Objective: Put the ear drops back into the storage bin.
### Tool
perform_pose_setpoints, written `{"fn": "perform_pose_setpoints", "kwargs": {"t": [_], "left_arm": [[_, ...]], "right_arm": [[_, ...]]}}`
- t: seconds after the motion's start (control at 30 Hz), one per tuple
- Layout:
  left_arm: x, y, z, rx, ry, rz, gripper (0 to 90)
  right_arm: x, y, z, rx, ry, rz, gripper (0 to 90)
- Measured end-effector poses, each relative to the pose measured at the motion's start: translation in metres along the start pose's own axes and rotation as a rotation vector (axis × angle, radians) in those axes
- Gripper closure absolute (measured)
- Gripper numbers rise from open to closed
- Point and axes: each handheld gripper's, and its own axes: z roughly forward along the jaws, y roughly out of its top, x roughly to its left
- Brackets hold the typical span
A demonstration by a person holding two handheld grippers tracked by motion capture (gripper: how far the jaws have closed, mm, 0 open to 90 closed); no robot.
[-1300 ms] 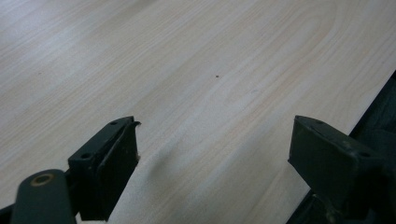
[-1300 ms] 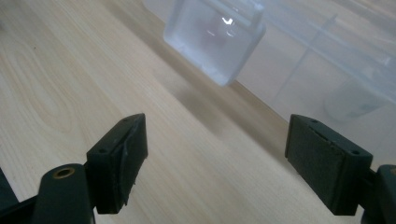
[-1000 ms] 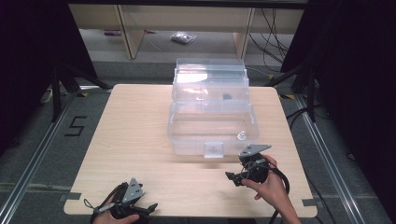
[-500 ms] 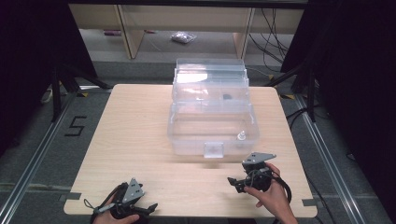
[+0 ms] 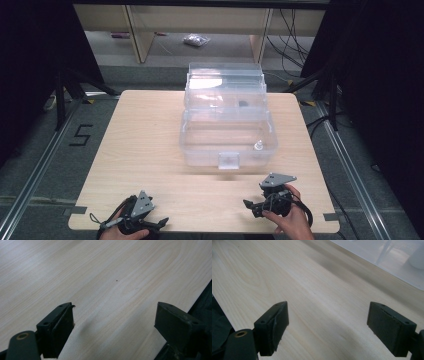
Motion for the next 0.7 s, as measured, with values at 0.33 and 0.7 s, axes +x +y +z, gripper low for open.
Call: {"fn": "perform_pose_setpoints", "kwargs": {"t": [0.33,0.7], "left_arm": [[-0.002,0.000,0.002,-0.024,0.010,-0.026,15.0],[-0.003,0.000,0.002,-0.037,0.004,-0.038,15.0]], "right_arm": [[0.006,-0.010,0.000,0.000,-0.026,-0.013,18.2],[0.016,-0.019,-0.002,0.024,-0.025,-0.011,17.8]]}}
